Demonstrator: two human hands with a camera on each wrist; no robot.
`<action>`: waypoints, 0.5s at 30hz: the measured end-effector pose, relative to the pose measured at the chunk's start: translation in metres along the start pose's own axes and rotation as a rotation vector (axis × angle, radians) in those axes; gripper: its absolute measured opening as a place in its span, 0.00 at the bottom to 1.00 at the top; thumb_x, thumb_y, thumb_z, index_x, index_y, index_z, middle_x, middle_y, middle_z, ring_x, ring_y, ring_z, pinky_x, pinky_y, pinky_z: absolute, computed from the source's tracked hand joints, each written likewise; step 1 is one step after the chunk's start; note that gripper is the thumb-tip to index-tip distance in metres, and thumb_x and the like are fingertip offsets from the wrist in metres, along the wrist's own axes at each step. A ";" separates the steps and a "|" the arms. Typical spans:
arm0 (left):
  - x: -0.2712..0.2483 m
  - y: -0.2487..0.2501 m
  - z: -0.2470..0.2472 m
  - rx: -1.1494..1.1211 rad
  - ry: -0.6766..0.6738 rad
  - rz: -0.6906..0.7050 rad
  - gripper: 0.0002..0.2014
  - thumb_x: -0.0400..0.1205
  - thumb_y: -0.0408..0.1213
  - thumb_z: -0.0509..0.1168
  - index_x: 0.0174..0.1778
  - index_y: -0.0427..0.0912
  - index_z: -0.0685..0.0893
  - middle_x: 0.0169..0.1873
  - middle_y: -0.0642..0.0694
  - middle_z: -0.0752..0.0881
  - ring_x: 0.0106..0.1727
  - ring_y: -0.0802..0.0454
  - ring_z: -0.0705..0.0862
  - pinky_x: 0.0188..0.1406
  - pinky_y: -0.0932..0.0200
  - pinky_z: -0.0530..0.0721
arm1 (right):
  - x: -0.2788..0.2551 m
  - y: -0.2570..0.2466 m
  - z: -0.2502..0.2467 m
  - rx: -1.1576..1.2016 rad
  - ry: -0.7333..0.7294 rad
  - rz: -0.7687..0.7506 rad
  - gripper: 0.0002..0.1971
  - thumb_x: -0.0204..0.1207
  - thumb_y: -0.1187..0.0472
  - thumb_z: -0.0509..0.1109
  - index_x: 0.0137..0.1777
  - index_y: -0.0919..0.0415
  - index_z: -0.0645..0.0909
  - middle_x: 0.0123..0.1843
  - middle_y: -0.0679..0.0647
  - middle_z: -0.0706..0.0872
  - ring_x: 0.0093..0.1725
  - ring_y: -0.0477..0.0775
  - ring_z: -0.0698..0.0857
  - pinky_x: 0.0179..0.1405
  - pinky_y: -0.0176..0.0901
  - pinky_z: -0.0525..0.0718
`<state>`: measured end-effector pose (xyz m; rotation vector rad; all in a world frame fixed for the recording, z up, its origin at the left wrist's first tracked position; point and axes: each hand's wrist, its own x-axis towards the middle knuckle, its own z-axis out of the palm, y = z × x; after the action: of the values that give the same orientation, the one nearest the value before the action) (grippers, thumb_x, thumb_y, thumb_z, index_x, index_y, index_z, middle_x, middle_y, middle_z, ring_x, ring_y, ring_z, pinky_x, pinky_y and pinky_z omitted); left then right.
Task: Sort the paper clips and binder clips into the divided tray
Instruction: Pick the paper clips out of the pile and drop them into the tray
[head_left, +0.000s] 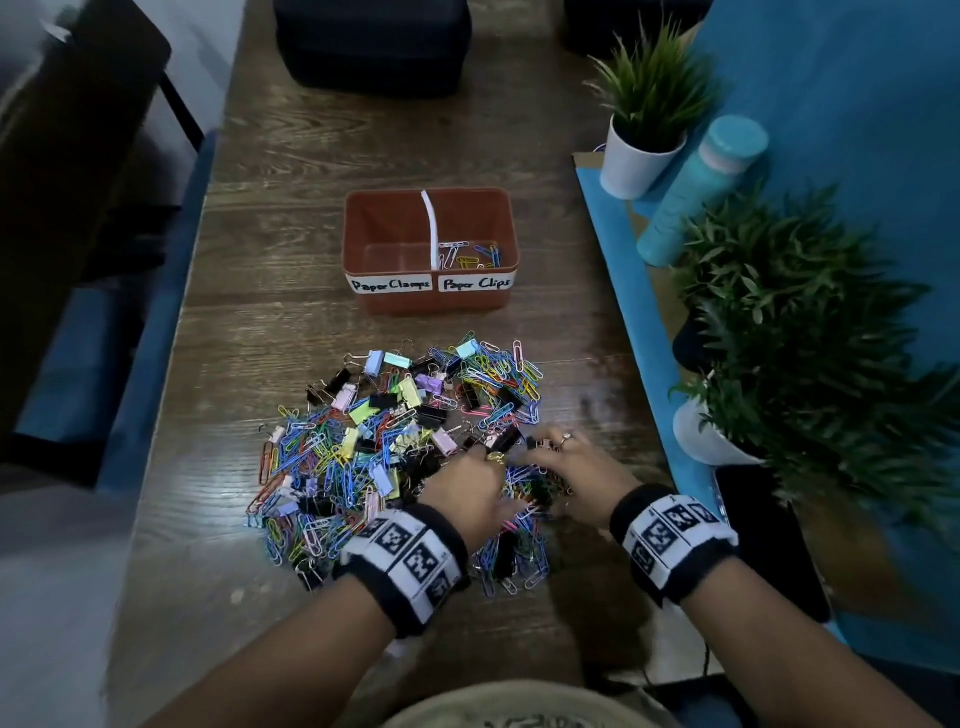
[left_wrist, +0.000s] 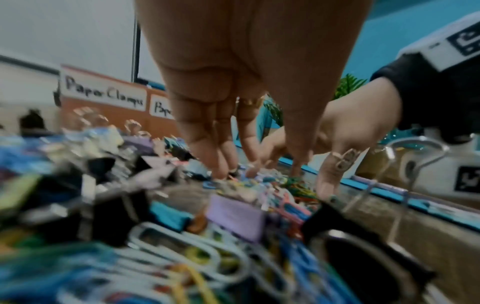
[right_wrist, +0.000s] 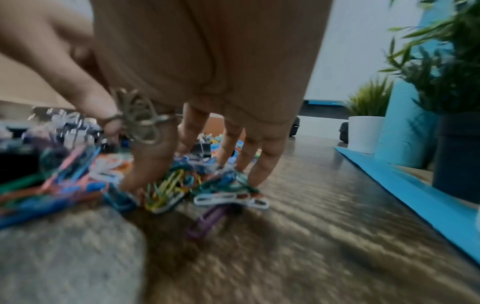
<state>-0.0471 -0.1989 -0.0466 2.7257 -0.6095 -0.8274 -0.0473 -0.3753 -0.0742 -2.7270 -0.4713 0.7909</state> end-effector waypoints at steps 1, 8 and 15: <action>0.004 0.006 0.003 0.007 -0.032 -0.022 0.24 0.79 0.56 0.63 0.58 0.38 0.81 0.57 0.41 0.78 0.57 0.44 0.81 0.57 0.50 0.81 | 0.003 0.001 0.001 -0.054 -0.016 -0.003 0.35 0.67 0.62 0.76 0.71 0.39 0.68 0.77 0.48 0.63 0.72 0.54 0.66 0.67 0.56 0.76; -0.002 -0.009 0.018 0.069 -0.149 -0.064 0.10 0.81 0.39 0.65 0.56 0.41 0.83 0.60 0.44 0.81 0.59 0.47 0.81 0.60 0.54 0.81 | -0.001 0.013 0.010 0.085 0.078 0.180 0.18 0.74 0.72 0.65 0.61 0.55 0.75 0.61 0.55 0.75 0.60 0.59 0.78 0.59 0.49 0.80; -0.003 -0.006 0.005 -0.062 -0.022 -0.082 0.26 0.77 0.58 0.64 0.66 0.46 0.78 0.67 0.42 0.74 0.68 0.45 0.75 0.67 0.47 0.78 | -0.009 0.010 0.001 0.268 0.097 0.225 0.25 0.71 0.60 0.74 0.67 0.55 0.72 0.66 0.54 0.74 0.68 0.56 0.75 0.67 0.45 0.73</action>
<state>-0.0505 -0.1925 -0.0512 2.7048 -0.4717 -0.8811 -0.0529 -0.3873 -0.0746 -2.5776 -0.0335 0.7121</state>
